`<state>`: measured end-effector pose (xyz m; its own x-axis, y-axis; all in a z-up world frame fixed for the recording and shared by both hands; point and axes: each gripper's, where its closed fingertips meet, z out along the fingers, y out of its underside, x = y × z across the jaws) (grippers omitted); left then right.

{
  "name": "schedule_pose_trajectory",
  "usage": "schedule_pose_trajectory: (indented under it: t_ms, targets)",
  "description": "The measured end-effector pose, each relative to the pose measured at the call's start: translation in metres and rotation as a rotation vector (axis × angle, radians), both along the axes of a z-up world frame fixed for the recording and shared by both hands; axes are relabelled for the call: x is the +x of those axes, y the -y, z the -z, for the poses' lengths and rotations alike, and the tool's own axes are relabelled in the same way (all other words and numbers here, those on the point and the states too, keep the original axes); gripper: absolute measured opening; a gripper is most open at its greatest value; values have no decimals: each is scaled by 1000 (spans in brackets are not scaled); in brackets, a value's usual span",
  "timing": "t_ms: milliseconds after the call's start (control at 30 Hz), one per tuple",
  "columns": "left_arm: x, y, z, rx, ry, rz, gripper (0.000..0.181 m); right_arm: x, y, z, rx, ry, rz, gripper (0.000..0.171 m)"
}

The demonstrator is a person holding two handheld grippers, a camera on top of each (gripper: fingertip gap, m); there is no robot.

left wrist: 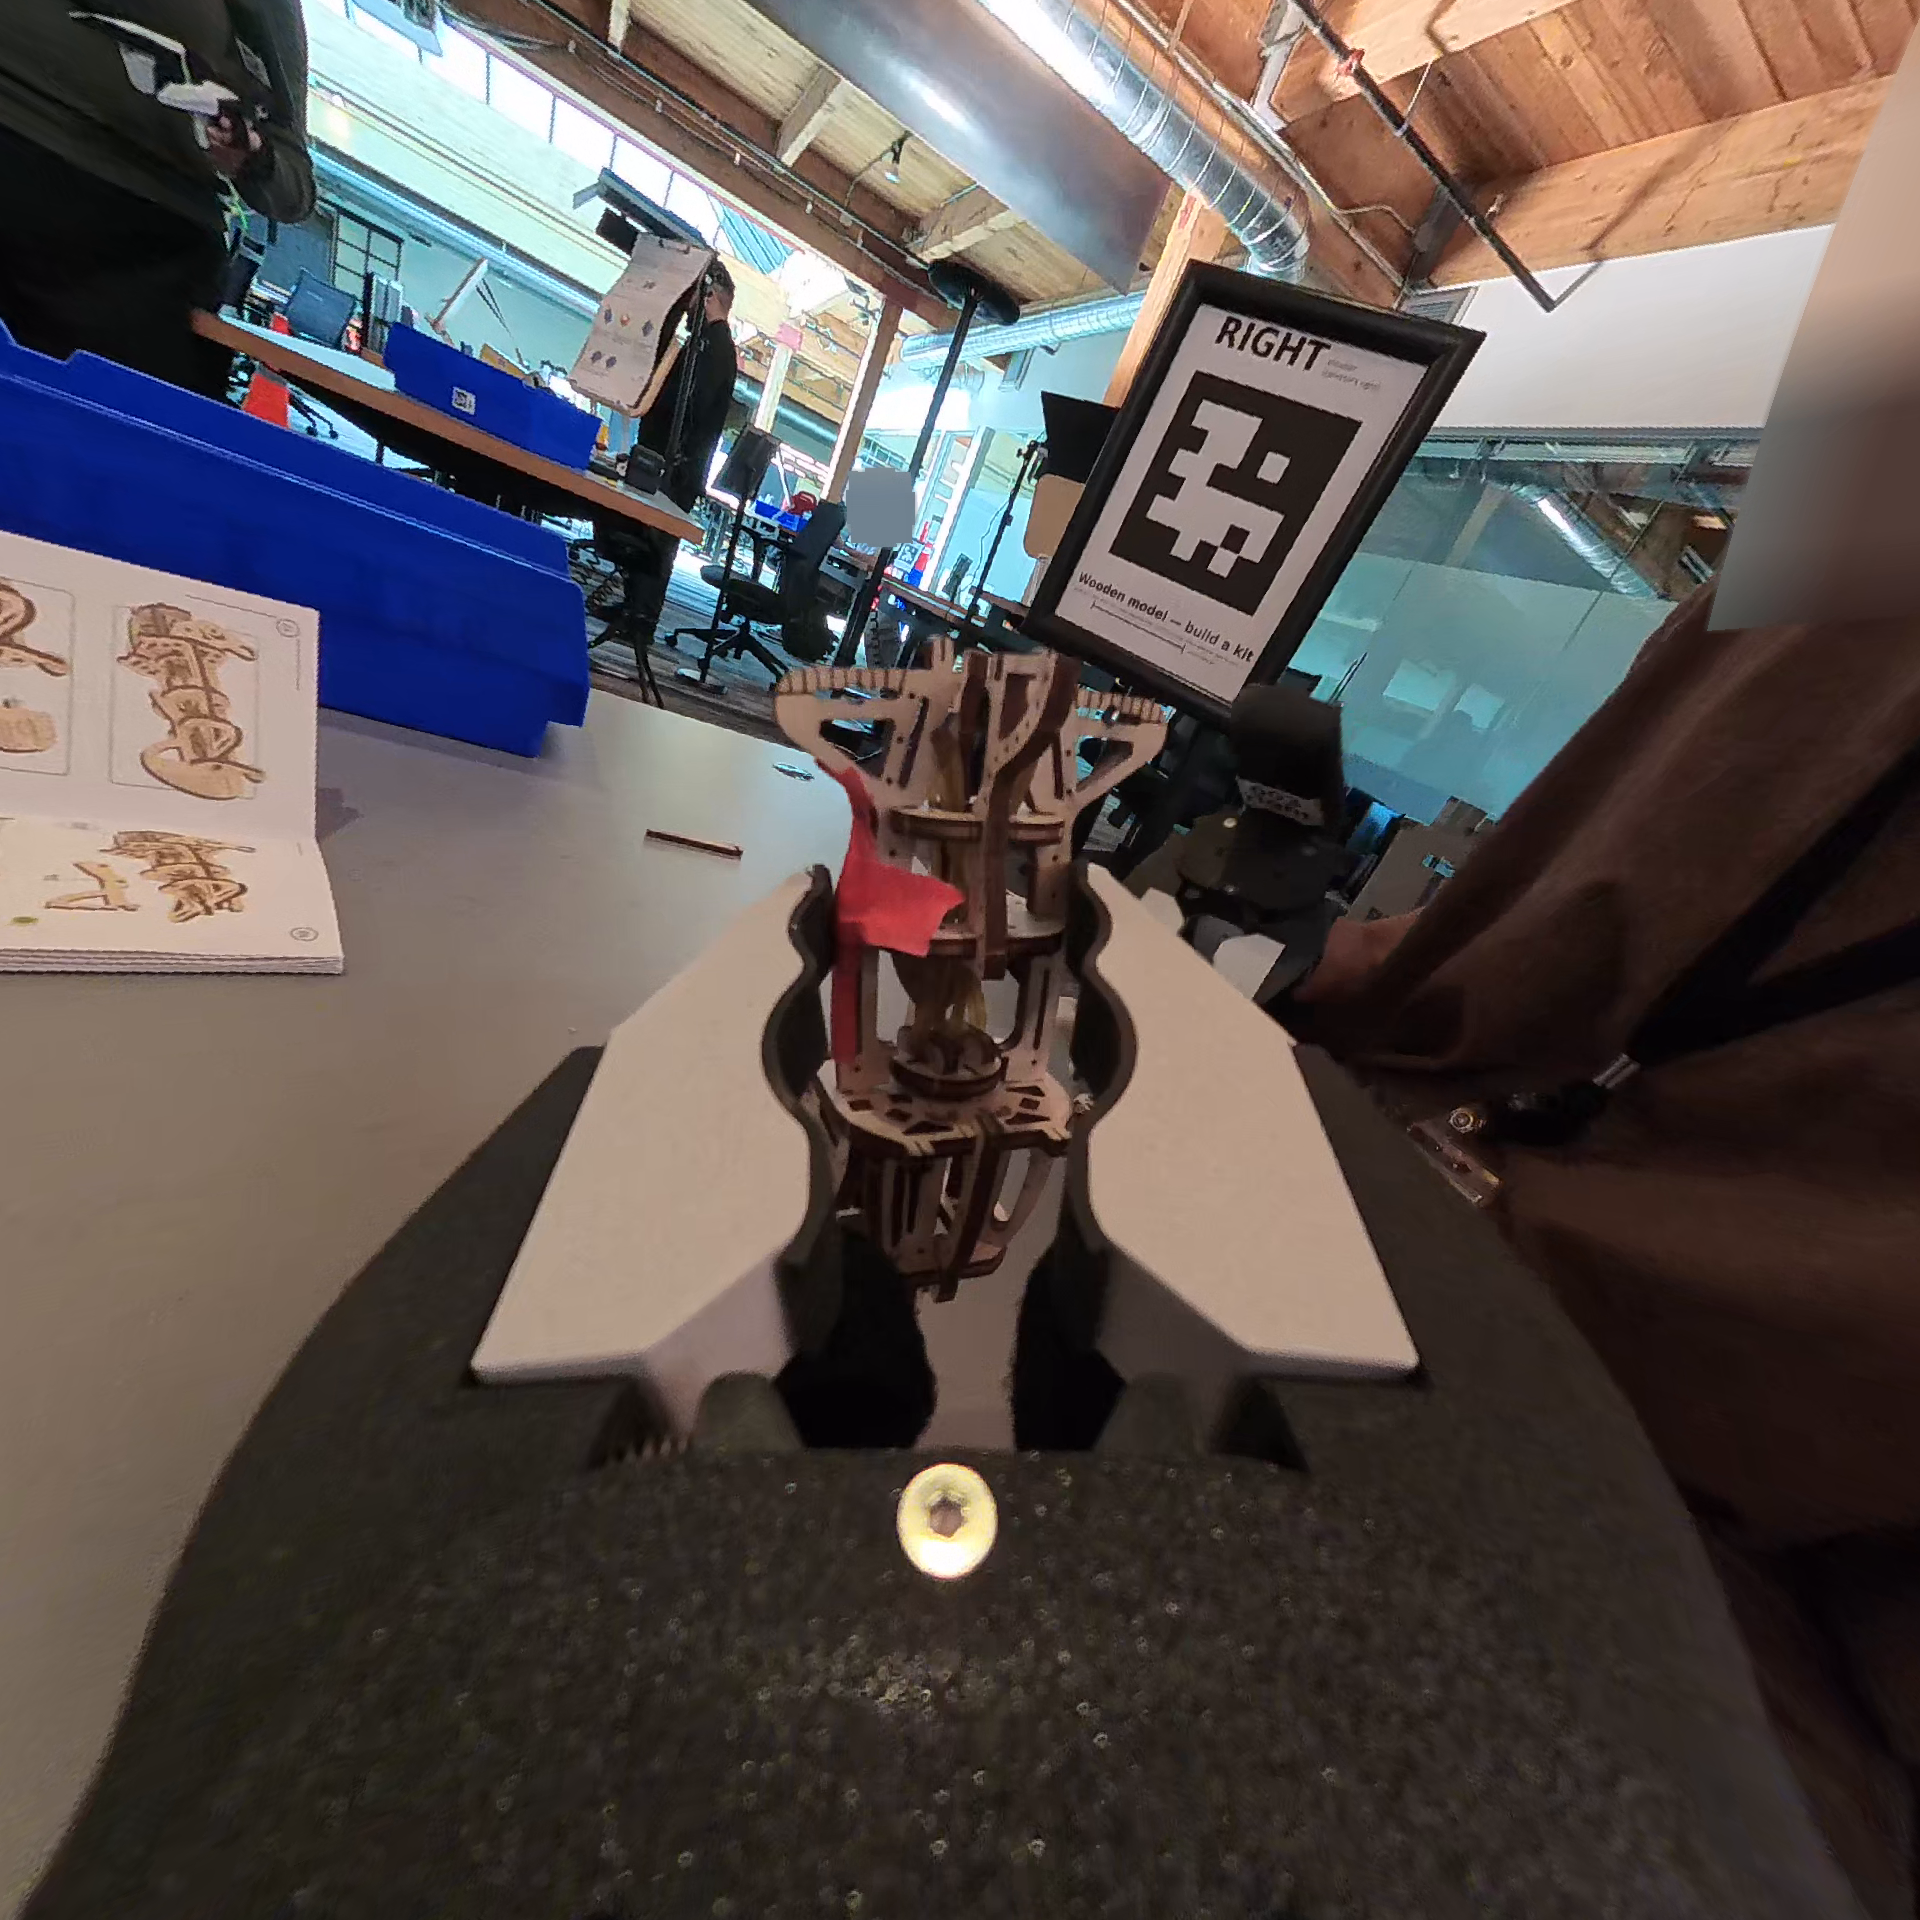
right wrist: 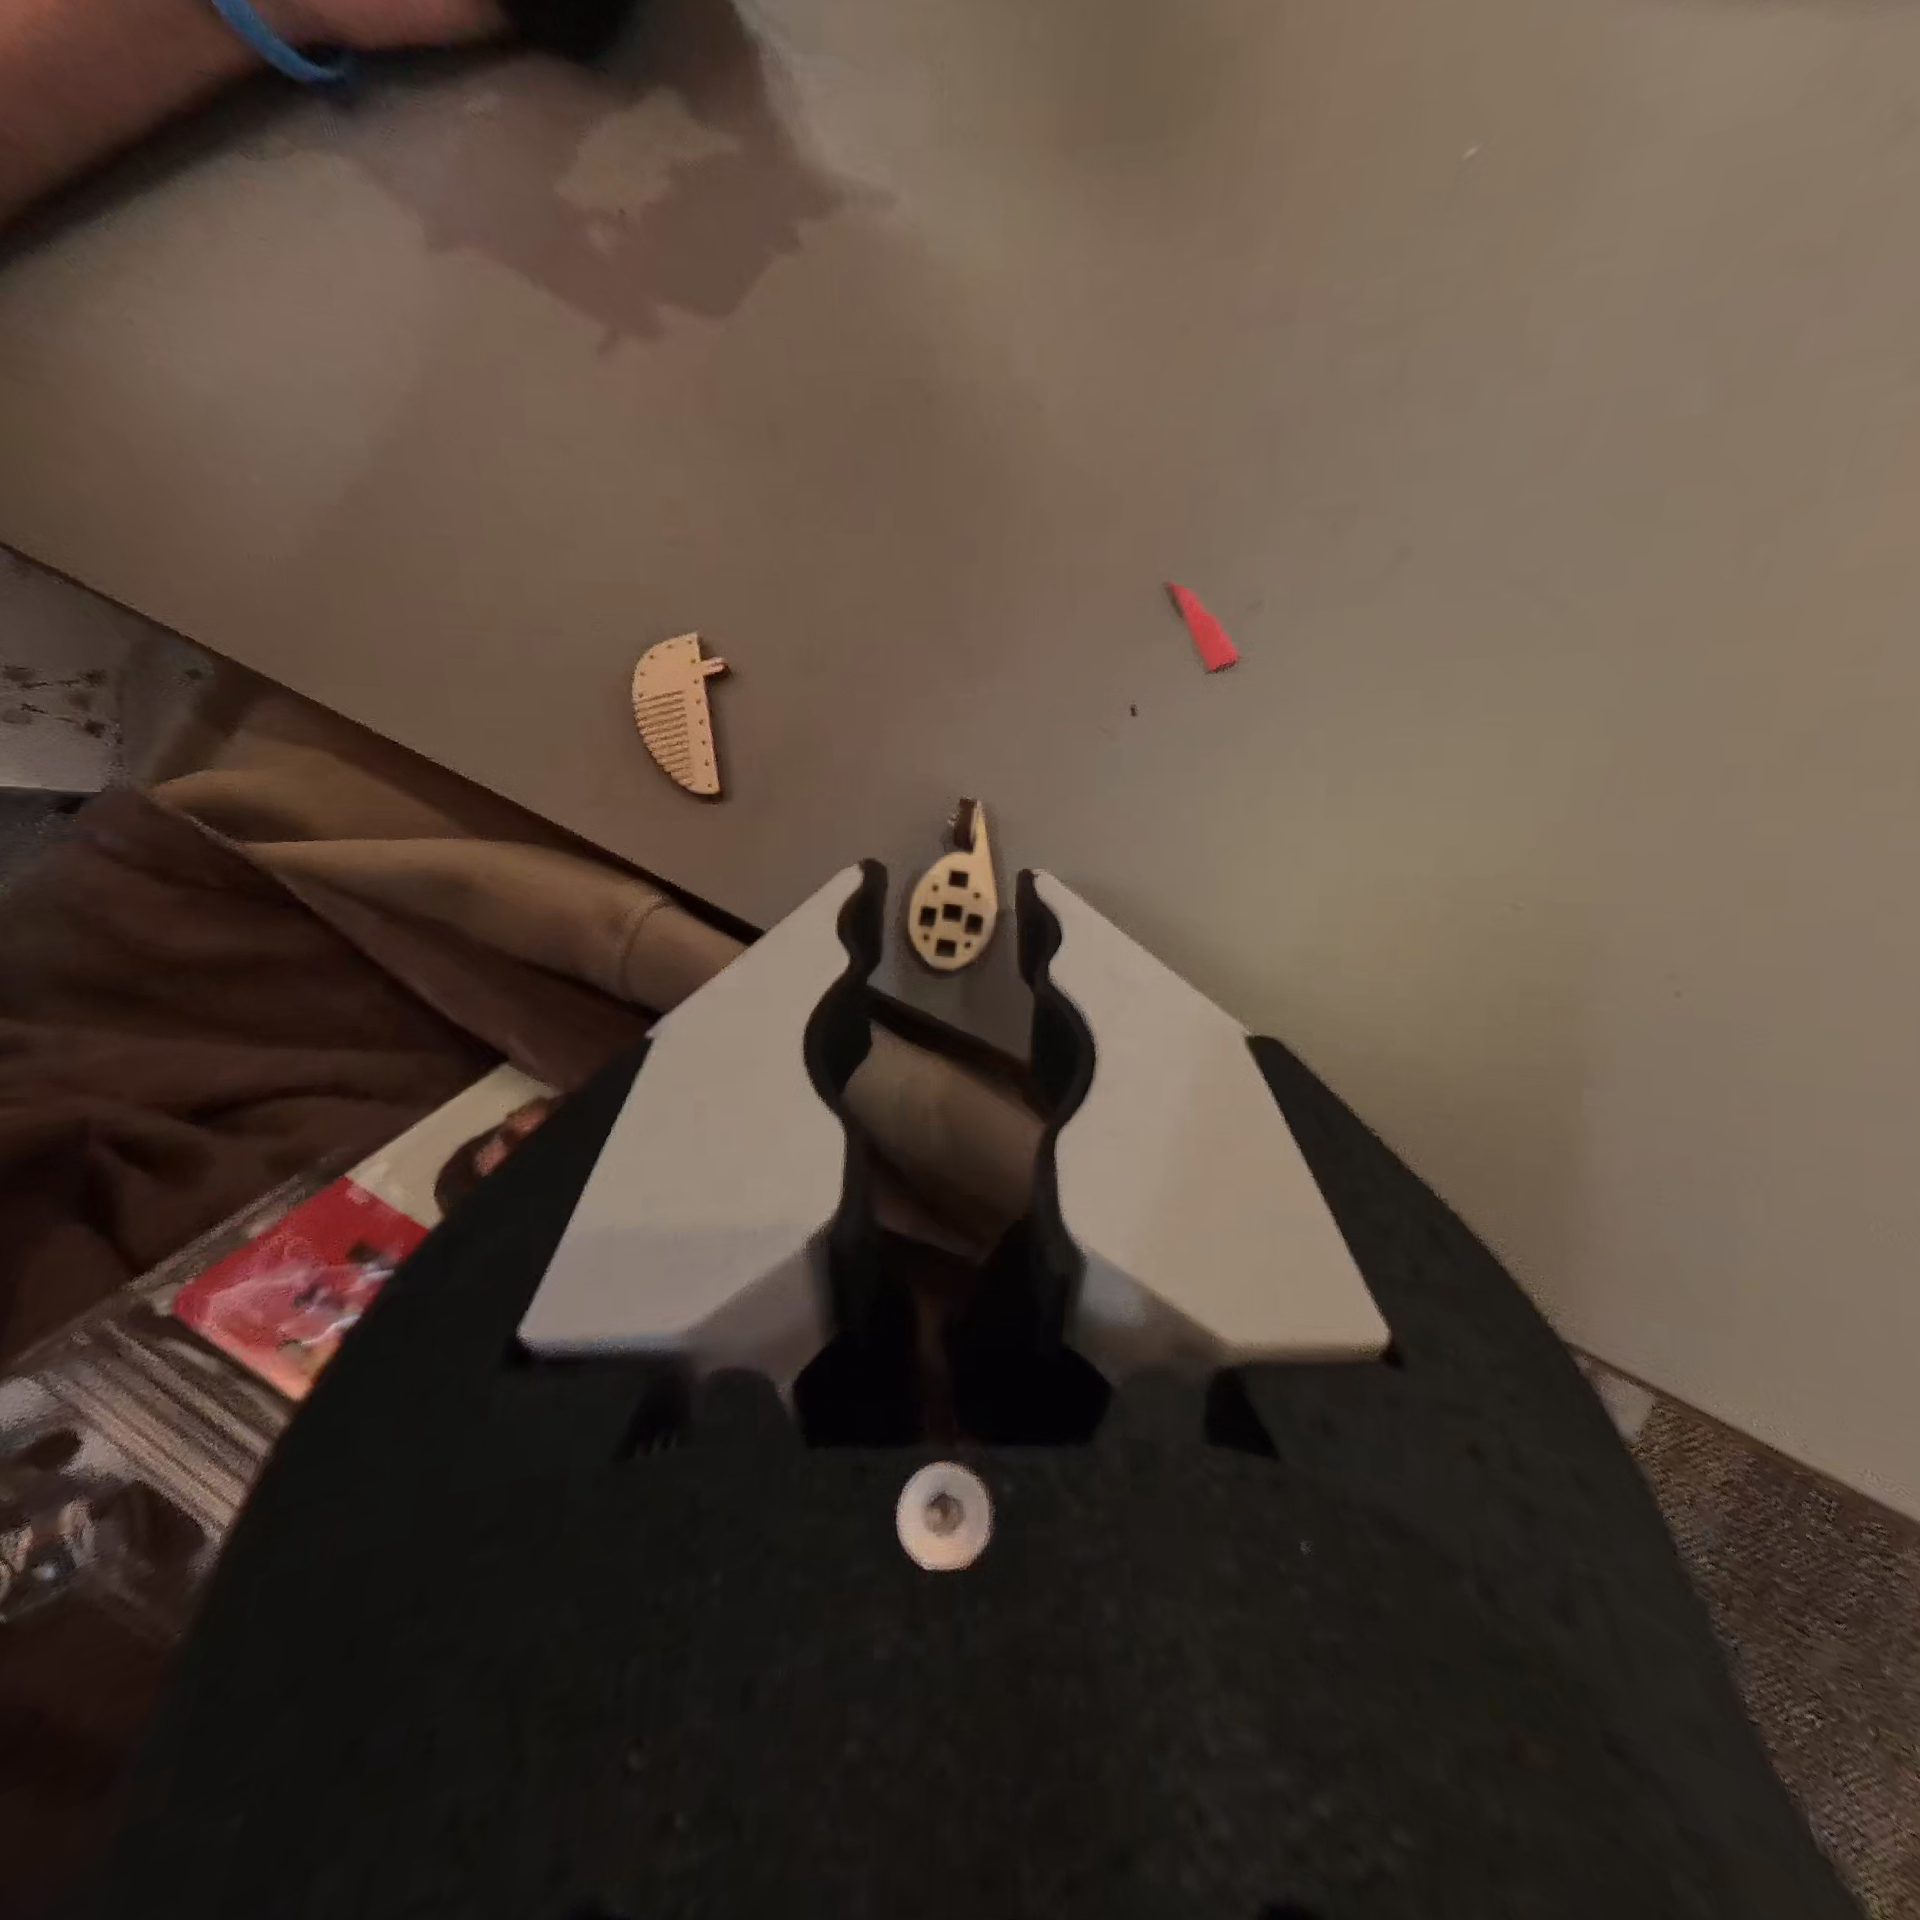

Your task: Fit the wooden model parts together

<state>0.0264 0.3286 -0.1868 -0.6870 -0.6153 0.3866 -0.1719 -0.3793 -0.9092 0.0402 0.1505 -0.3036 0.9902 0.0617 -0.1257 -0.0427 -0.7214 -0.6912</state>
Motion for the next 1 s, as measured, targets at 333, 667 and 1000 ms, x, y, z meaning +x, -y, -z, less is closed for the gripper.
schedule_pose_trajectory:
  t_ms: [333, 667, 1000]
  targets:
    - [0, 2, 0, -5, -4, 6, 42, 4, -15, 9, -211, 91, -40, 6]
    - [-1, 4, 0, -7, 0, 19, 42, 21, -146, -60, 405, 47, -183, 6]
    - [-10, 5, -16, -115, 49, 94, 42, -25, -222, -233, 852, -364, -427, 6]
